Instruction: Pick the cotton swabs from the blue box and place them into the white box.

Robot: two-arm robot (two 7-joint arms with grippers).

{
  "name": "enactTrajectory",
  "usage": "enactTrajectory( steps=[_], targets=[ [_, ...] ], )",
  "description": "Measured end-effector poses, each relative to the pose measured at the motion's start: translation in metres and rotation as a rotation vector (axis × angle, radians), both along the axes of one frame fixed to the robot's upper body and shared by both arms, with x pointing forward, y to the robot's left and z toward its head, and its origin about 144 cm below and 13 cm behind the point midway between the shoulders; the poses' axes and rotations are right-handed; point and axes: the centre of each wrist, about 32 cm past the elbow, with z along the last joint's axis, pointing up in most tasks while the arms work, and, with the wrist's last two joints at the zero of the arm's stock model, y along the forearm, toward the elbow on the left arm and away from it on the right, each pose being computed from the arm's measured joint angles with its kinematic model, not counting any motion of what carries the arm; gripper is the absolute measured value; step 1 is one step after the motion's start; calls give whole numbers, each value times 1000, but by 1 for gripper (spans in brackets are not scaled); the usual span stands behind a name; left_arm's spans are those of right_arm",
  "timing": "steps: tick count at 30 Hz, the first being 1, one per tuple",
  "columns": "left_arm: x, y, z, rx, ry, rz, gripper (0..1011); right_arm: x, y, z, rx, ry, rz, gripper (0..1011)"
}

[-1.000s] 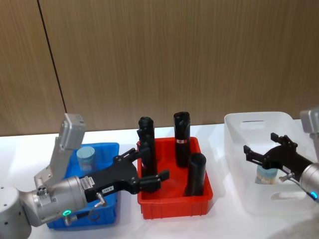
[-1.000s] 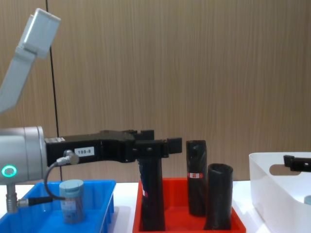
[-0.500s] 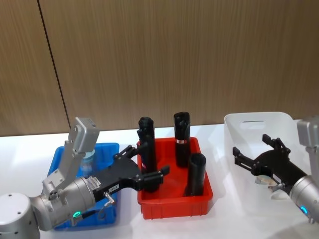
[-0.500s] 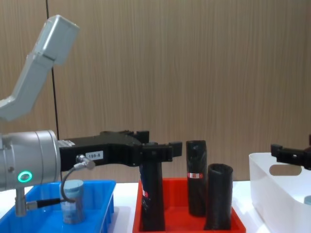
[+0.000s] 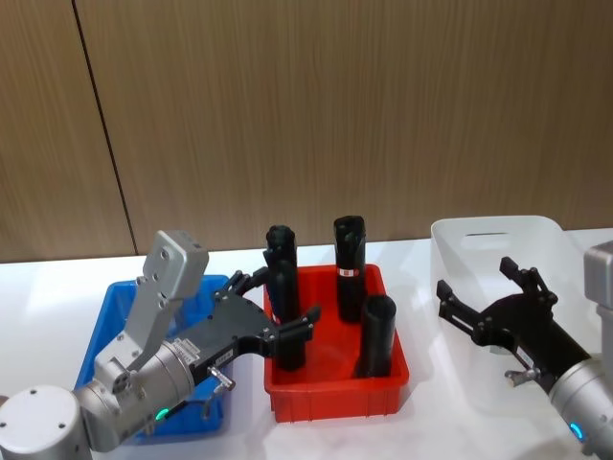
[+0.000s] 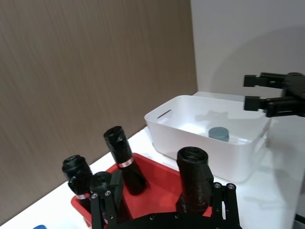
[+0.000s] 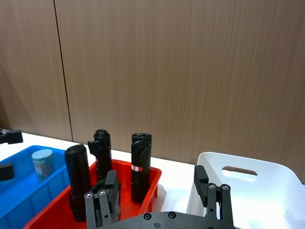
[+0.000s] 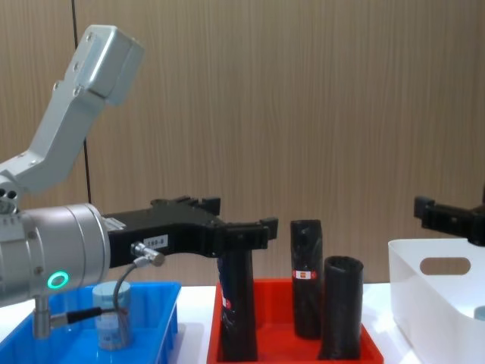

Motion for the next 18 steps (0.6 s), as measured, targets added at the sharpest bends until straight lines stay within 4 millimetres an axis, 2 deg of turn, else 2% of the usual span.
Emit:
enactTrajectory(
  steps=[18],
  targets=[
    [-17, -20, 0, 32, -96, 174, 1004, -5, 3, 1, 9, -8, -5, 1001]
  ],
)
